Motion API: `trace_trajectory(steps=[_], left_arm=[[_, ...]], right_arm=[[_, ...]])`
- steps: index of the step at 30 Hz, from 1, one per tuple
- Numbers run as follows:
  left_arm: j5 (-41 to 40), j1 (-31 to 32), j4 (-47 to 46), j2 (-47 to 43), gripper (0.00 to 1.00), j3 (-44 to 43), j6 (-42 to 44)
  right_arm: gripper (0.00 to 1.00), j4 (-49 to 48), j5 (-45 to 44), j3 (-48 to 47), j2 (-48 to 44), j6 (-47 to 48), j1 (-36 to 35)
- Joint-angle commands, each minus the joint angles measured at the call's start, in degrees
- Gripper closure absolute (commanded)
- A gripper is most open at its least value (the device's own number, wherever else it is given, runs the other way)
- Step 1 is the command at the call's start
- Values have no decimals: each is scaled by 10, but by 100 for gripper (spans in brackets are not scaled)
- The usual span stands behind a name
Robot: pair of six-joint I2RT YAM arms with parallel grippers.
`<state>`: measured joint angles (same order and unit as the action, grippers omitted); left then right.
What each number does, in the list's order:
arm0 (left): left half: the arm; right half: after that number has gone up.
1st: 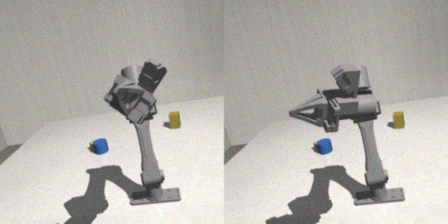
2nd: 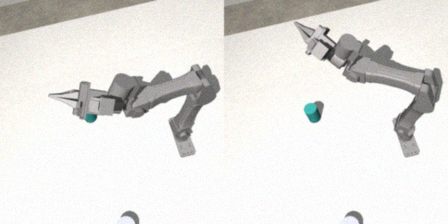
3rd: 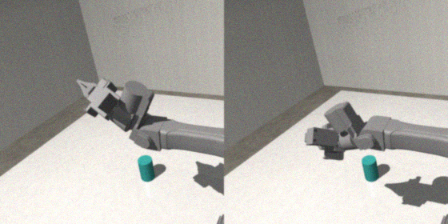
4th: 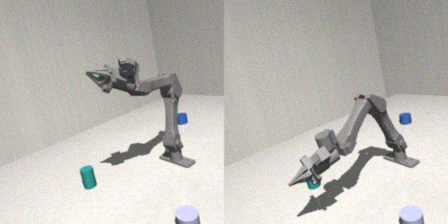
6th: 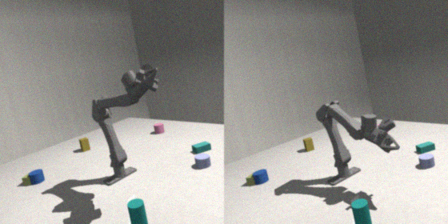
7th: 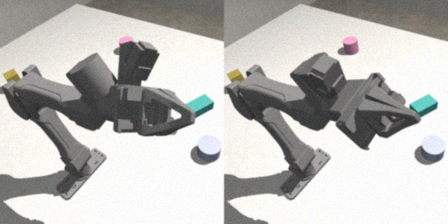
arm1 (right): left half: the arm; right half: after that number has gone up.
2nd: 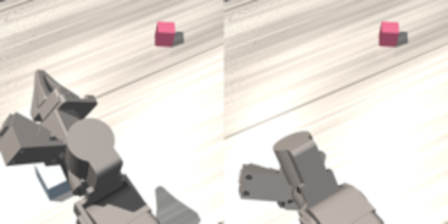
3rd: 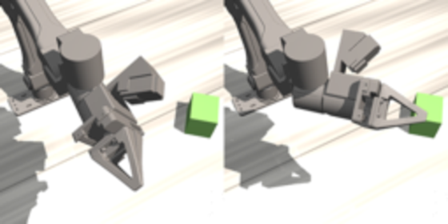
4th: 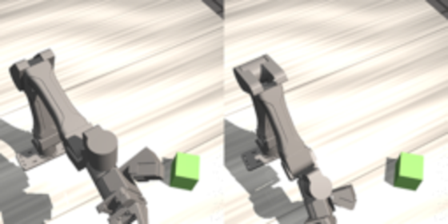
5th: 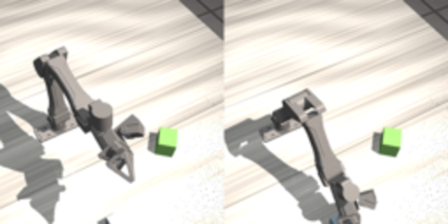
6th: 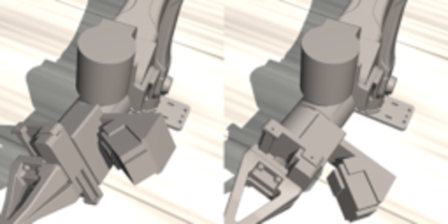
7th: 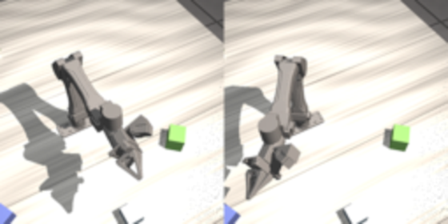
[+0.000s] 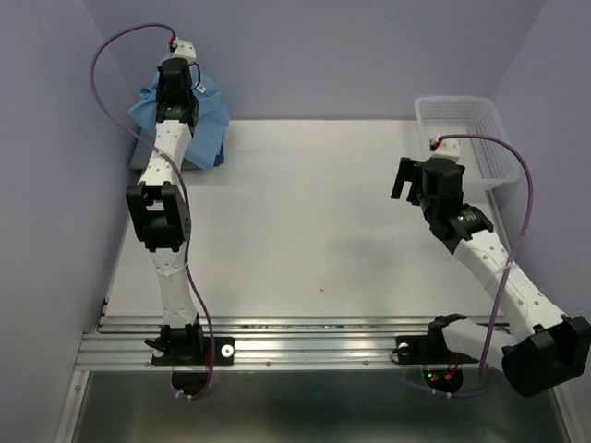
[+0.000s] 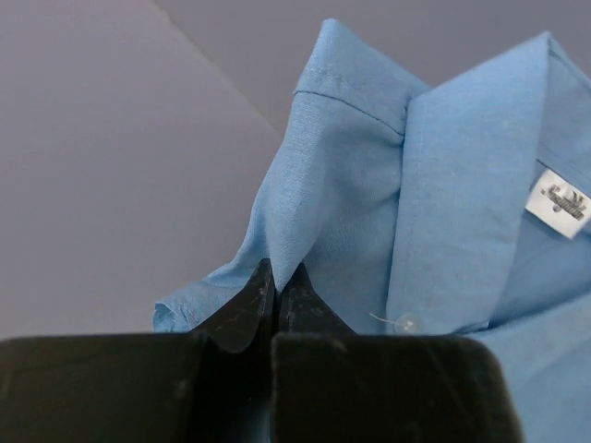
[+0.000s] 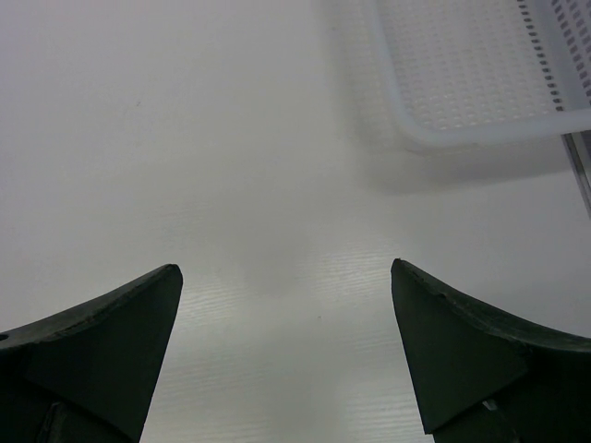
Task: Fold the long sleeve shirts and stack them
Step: Neatly place the folded shirt to the corner
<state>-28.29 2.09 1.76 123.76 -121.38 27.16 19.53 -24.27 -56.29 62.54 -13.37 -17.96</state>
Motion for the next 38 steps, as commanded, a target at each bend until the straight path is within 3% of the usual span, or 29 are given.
trace_trajectory(steps=[1,8,9,11,14,15,18,24,27,30,34,36,38], left_arm=[[70,-45,-86,30,100,-54,-39],[135,-106,-96,104,100,-82,-133],[141,-117,-73,117,100,-119,-147],[94,-122,-41,165,71,-175,-162],[40,-121,3,171,12,-216,-158],[34,-121,9,162,1,-211,-162],[28,-121,32,98,1,-150,-197],[88,-118,146,-51,1,-129,-306],[151,-113,173,-173,1,0,-390],[184,-89,102,-351,1,273,-461],[212,-64,12,-456,1,459,-506],[157,-39,15,-491,1,462,-498],[159,-37,29,-502,1,447,-499]], right_arm=[[0,-21,-40,-12,24,33,3],[0,15,-62,-50,86,49,3],[0,28,-64,-62,101,48,3],[0,42,-58,-80,122,47,3],[0,53,-45,-96,133,39,3],[0,53,-39,-104,137,34,3],[0,56,-23,-116,133,16,3],[0,14,-18,-91,87,-46,3],[0,-31,-21,-35,34,-94,3],[0,-65,-54,28,-30,-141,3],[0,-71,-81,86,-107,-165,3],[0,-64,-75,96,-137,-154,3],[0,-49,-80,91,-148,-152,3]])
